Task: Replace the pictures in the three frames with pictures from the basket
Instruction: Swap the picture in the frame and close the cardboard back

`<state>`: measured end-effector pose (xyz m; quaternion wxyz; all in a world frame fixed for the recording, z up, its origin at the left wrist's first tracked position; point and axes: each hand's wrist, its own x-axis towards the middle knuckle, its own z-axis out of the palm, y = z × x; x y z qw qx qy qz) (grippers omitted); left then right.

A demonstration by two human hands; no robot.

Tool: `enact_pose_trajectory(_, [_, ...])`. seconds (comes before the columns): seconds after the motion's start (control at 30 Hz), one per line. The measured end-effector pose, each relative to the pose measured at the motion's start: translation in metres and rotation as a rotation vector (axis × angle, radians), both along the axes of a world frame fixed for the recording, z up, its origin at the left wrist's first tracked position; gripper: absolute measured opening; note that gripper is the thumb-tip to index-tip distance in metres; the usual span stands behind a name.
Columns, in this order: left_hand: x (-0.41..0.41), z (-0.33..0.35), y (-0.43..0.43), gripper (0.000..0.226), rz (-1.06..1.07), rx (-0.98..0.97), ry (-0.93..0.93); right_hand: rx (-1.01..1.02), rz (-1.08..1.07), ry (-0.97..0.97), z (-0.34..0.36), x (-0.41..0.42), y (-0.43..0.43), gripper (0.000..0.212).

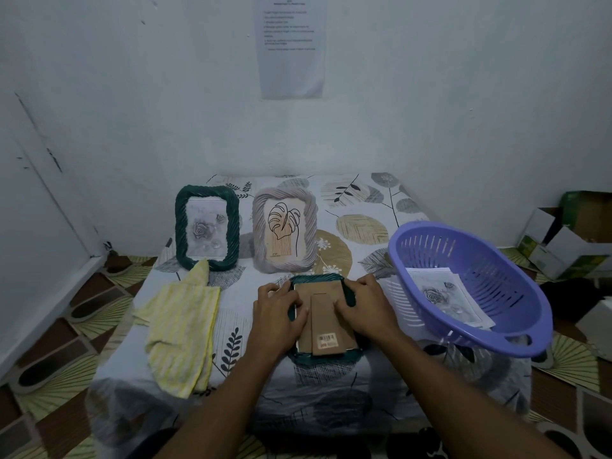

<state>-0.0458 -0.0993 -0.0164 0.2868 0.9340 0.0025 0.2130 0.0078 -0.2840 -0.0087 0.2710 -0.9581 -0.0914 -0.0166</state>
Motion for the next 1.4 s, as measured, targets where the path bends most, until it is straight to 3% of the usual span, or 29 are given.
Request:
enact_pose_trajectory(0.23, [0.003, -0.004, 0.003, 0.011, -0.021, -0.05, 0.043, 0.08, -0.041, 0.042, -0.003, 0.002, 0.0, 0.062])
enact_pose_trajectory(0.4, [0.003, -0.005, 0.005, 0.035, -0.045, -0.05, 0.084, 0.091, -0.063, 0.042, -0.005, 0.001, 0.002, 0.062])
enact_pose_trajectory(0.6, [0.005, -0.006, 0.006, 0.036, -0.037, -0.035, 0.105, 0.111, -0.098, 0.069, -0.004, 0.004, 0.005, 0.061])
enact_pose_trajectory(0.8, [0.005, -0.007, 0.006, 0.035, -0.041, -0.037, 0.097, 0.073, -0.104, 0.05, -0.004, -0.001, 0.008, 0.047])
enact_pose_trajectory(1.4, [0.006, -0.011, 0.007, 0.037, -0.043, -0.016, 0.052, 0.066, -0.083, 0.058, -0.003, -0.001, 0.005, 0.055])
